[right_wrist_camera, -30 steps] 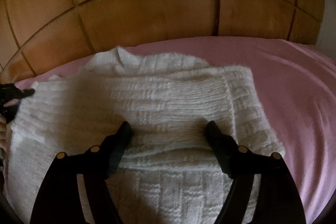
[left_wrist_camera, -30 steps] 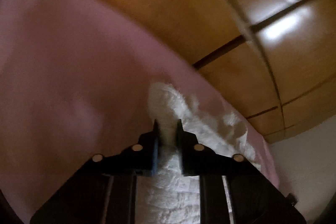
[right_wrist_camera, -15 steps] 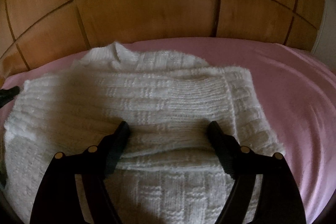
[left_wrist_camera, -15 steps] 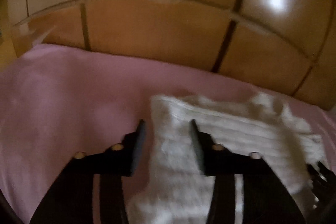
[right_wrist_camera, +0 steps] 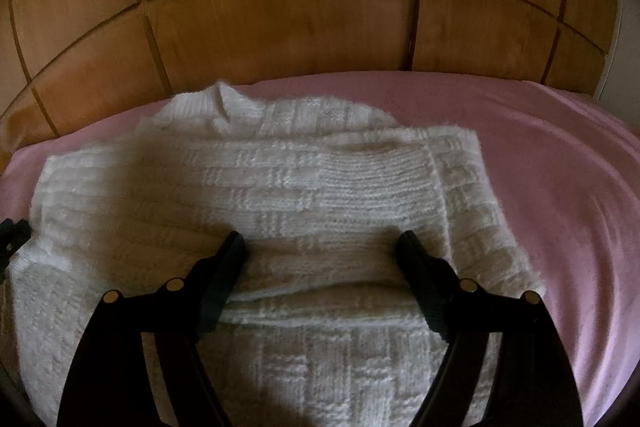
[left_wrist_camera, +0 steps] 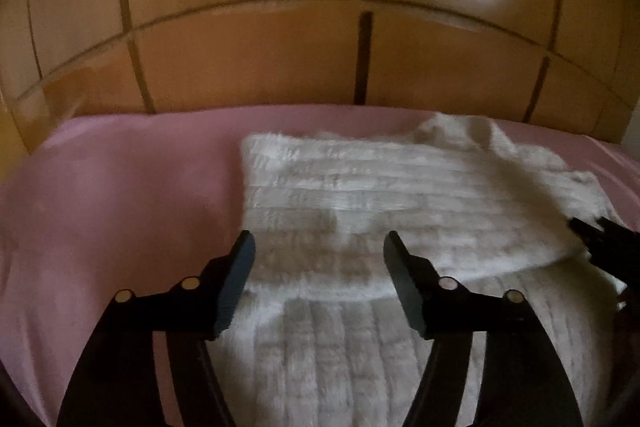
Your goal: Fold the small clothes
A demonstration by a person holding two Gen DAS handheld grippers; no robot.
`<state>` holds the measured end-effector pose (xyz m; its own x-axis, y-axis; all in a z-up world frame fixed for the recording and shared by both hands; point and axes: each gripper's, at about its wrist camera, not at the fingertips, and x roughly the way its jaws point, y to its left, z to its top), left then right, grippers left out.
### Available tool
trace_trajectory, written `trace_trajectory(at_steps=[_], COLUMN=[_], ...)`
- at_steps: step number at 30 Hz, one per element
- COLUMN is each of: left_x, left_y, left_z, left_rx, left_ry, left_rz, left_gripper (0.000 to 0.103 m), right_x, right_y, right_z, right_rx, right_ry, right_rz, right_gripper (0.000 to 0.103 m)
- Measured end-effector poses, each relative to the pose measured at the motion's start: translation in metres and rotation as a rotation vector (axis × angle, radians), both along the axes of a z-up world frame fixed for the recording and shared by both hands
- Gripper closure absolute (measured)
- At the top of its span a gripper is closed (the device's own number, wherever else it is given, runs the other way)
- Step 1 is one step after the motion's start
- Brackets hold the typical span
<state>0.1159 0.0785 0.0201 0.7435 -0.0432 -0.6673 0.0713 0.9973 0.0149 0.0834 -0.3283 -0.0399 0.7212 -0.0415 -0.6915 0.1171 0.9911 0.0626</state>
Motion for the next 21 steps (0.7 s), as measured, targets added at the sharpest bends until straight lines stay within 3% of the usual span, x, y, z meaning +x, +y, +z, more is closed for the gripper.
trace_trajectory(at_steps=[11, 21], left_x=[-0.034, -0.062], left_y=[-0.006, 0.007], left_z=[0.003, 0.007], left_rx=[-0.054, -0.054], left_ry=[0.000, 0.005], left_rz=[-0.007, 0.012], left_gripper=[0.034, 0.034], right_x=[-0.001, 0.000], right_y=[0.000, 0.003], right_z=[0.000, -0.001], right_rx=[0.000, -0.014], right_ry=[0.001, 0.004], right_rz=[-0.003, -0.009], right_gripper=[0.023, 0.022])
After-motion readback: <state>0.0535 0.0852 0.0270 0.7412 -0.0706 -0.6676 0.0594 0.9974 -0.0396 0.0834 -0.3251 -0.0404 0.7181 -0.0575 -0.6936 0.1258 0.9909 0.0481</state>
